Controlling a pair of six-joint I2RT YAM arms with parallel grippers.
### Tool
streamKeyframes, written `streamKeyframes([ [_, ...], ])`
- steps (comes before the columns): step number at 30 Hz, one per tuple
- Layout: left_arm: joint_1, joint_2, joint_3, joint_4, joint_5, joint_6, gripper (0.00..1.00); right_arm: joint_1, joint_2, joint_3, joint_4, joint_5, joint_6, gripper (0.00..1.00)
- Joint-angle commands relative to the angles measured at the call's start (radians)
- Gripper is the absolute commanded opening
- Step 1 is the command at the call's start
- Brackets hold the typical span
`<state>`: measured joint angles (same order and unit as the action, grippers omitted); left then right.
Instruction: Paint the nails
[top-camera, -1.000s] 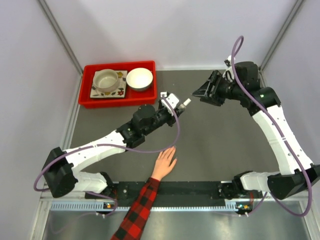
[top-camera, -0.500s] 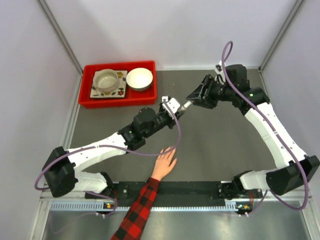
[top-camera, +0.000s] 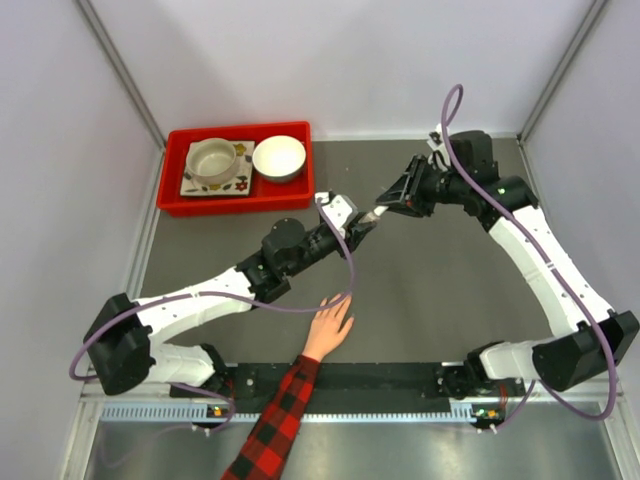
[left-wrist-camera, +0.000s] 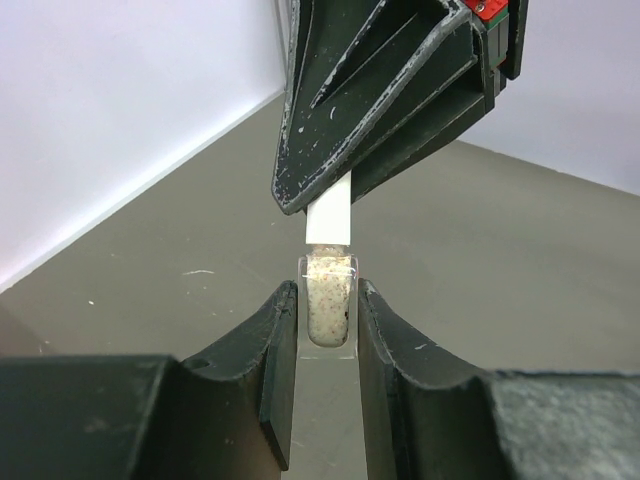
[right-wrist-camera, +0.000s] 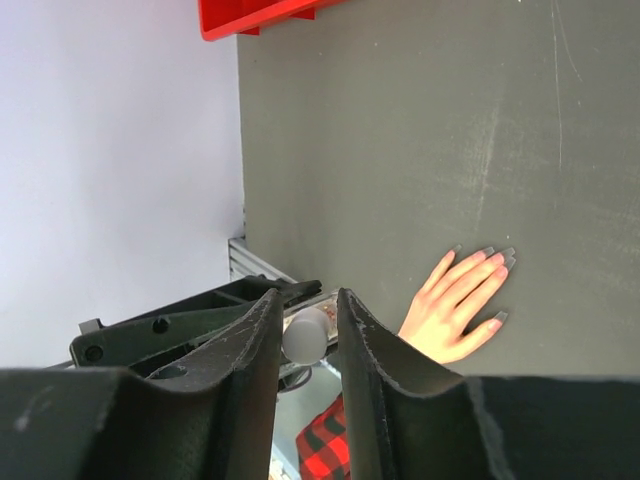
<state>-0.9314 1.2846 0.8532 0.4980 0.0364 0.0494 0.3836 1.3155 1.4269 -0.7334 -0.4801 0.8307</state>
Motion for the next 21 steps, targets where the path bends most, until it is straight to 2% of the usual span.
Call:
streamKeyframes([
  [1, -0.004, -0.041, -0.014, 0.099, 0.016, -0.028, 0.00, 0.012, -0.056, 0.032, 0.011, -0.002, -0.007, 0.27],
  [3, -0.004, -0.041, -0.016, 0.100, 0.007, -0.034, 0.00, 0.011, -0.061, 0.036, 0.003, -0.012, -0.007, 0.23],
  [7, -0.003, -0.047, -0.014, 0.105, -0.010, -0.100, 0.00, 0.011, -0.068, 0.037, 0.005, -0.026, -0.011, 0.00],
  [13, 0.034, -0.062, 0.003, 0.088, 0.055, -0.261, 0.00, 0.012, -0.084, 0.041, 0.034, -0.047, -0.071, 0.00],
  [18, 0.114, -0.079, 0.009, 0.096, 0.330, -0.457, 0.00, 0.012, -0.087, 0.046, 0.112, -0.175, -0.232, 0.00],
  [21, 0.210, -0.096, -0.040, 0.195, 0.510, -0.650, 0.00, 0.012, -0.122, 0.004, 0.224, -0.265, -0.297, 0.00],
])
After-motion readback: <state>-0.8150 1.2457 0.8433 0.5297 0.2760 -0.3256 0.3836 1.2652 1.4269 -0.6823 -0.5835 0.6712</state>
